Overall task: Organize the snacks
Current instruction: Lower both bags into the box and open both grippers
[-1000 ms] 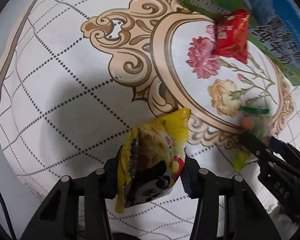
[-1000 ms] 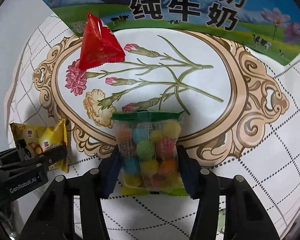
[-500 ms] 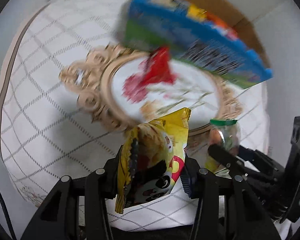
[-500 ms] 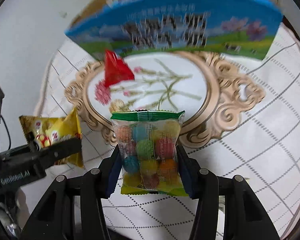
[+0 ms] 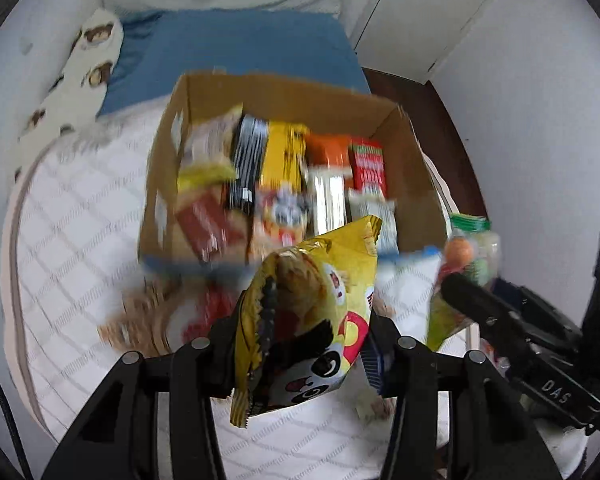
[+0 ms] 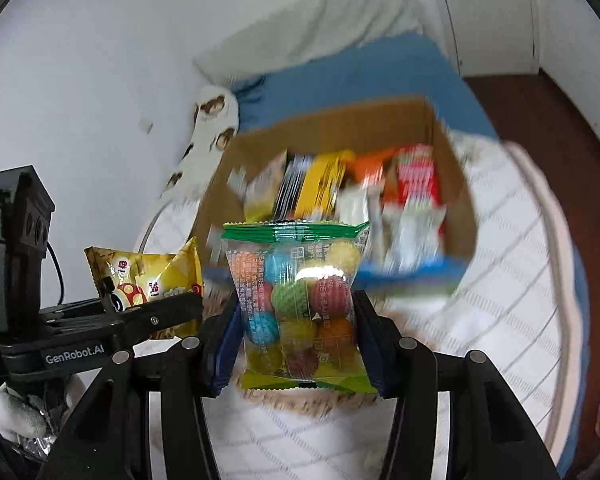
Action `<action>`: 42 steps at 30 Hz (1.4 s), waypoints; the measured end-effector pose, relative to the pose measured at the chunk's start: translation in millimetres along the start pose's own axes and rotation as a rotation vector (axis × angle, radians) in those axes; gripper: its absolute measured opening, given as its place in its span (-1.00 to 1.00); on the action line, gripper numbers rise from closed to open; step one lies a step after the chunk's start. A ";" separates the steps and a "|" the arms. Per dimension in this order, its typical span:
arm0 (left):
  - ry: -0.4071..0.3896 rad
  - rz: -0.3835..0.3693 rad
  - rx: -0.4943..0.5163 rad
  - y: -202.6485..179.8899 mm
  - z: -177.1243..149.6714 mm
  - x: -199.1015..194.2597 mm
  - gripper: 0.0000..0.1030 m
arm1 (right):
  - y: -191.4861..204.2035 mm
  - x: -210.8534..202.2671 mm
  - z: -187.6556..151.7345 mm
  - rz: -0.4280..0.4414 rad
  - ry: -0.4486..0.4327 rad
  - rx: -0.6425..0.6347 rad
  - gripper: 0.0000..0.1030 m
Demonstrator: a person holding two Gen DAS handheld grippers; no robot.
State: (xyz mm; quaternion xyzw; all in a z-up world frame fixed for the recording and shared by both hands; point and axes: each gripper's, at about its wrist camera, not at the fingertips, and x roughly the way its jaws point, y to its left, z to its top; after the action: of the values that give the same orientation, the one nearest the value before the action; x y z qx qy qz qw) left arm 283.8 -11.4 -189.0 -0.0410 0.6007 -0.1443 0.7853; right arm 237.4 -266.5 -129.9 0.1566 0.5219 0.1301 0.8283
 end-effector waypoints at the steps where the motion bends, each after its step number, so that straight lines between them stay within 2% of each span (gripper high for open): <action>1: -0.002 0.016 0.014 -2.0 16.6 2.8 -0.12 | -3.7 3.2 13.6 -0.014 -0.007 -0.004 0.07; 6: 0.026 0.080 0.043 -0.8 77.2 33.8 -0.12 | -17.7 39.0 65.1 -0.077 0.023 -0.016 0.07; 10: 0.113 0.080 0.023 9.7 118.6 77.9 -0.12 | -35.2 81.0 96.5 -0.116 0.086 -0.007 0.07; 13: 0.184 0.093 0.000 19.1 141.7 117.0 -0.12 | -45.5 109.6 107.5 -0.133 0.134 0.002 0.07; 16: 0.246 0.112 -0.008 26.3 155.4 148.1 -0.12 | -52.1 133.1 114.0 -0.148 0.170 0.003 0.07; 22: 0.308 0.140 -0.024 38.8 163.4 182.5 -0.08 | -60.2 169.4 120.3 -0.147 0.233 0.011 0.07; 23: 0.310 0.136 -0.036 42.4 163.3 186.8 -0.06 | -60.9 177.6 118.7 -0.131 0.266 0.015 0.09; 24: 0.317 0.128 -0.051 46.3 162.7 190.8 0.10 | -62.1 185.3 116.5 -0.123 0.299 0.024 0.12; 25: 0.322 0.118 -0.057 48.5 162.6 193.4 0.35 | -63.4 190.9 114.1 -0.120 0.321 0.035 0.17; 27: 0.319 0.113 -0.053 50.6 162.2 196.1 0.66 | -64.1 194.3 110.7 -0.123 0.332 0.037 0.53; 30: 0.289 0.130 -0.042 49.2 158.8 192.4 0.68 | -66.0 191.7 111.9 -0.123 0.320 0.054 0.73; 36: 0.201 0.181 -0.014 41.7 153.7 167.5 0.68 | -61.6 178.6 115.8 -0.195 0.285 0.018 0.92; 42: 0.133 0.203 0.000 36.3 139.1 141.2 0.68 | -51.8 157.0 104.2 -0.280 0.237 -0.032 0.93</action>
State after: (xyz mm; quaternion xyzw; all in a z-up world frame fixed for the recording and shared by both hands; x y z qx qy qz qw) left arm 456.5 -30.9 -290.8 0.0294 0.6524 -0.0664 0.7544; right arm 400.6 -267.4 -237.4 0.0527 0.6306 0.0394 0.7733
